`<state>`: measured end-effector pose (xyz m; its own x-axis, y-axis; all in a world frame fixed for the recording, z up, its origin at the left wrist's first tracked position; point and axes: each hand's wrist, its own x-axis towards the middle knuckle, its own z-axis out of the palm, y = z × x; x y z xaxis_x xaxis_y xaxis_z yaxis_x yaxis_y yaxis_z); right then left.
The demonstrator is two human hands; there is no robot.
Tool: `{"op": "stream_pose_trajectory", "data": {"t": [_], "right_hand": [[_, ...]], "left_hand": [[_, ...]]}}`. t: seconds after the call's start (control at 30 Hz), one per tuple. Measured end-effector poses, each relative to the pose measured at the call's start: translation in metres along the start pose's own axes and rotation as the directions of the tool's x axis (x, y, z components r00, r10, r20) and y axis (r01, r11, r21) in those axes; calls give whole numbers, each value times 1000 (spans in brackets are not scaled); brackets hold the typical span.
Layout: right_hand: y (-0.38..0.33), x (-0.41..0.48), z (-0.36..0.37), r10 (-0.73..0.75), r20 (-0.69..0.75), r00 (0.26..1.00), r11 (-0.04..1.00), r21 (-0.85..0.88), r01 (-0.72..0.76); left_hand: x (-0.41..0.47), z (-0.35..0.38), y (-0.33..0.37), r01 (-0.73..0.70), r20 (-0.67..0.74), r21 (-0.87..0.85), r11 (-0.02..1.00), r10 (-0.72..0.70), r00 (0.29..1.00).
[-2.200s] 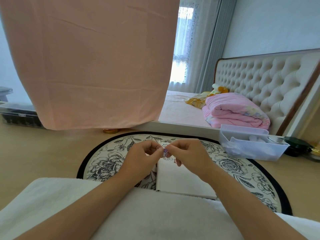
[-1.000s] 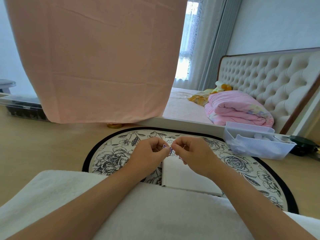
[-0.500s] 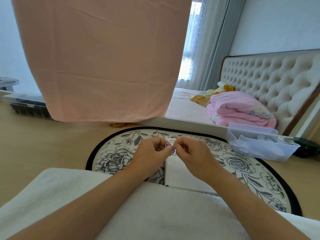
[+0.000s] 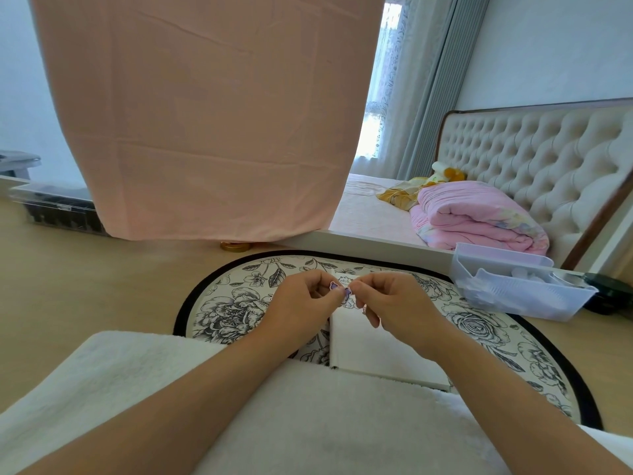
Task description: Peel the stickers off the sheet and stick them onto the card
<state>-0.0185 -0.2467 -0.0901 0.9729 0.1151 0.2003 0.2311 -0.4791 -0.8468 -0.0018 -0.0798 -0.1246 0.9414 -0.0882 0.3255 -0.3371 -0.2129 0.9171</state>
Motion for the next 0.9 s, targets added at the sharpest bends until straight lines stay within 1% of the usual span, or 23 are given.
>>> {"op": "stream_pose_trajectory", "data": {"t": [0.2, 0.3, 0.37, 0.5, 0.7, 0.83, 0.9], "right_hand": [[-1, -1, 4, -9, -34, 999, 1000, -13, 8], [-3, -2, 2, 7, -18, 1000, 999, 46, -6], [-4, -1, 0, -3, -23, 1000, 999, 48, 4], [-2, 0, -1, -75, -59, 995, 995, -77, 70], [1, 1, 3, -141, -30, 990, 966, -221, 131], [2, 0, 6, -164, -47, 985, 962, -228, 150], [2, 0, 7, -156, -76, 985, 968, -210, 137]], "left_hand": [[2, 0, -2, 6, -8, -15, 1000, -6, 1000], [2, -1, -2, 7, -6, -24, 1000, -7, 1000], [2, -1, -1, 3, -3, -22, 1000, -3, 1000], [1, -1, -2, -3, 5, -16, 1000, 3, 1000], [0, 0, -1, -20, -5, -5, 1000, 20, 1000], [-1, 0, -2, -28, -15, 8, 1000, 28, 999], [-2, 0, -1, -51, -65, 85, 995, 57, 996]]}}
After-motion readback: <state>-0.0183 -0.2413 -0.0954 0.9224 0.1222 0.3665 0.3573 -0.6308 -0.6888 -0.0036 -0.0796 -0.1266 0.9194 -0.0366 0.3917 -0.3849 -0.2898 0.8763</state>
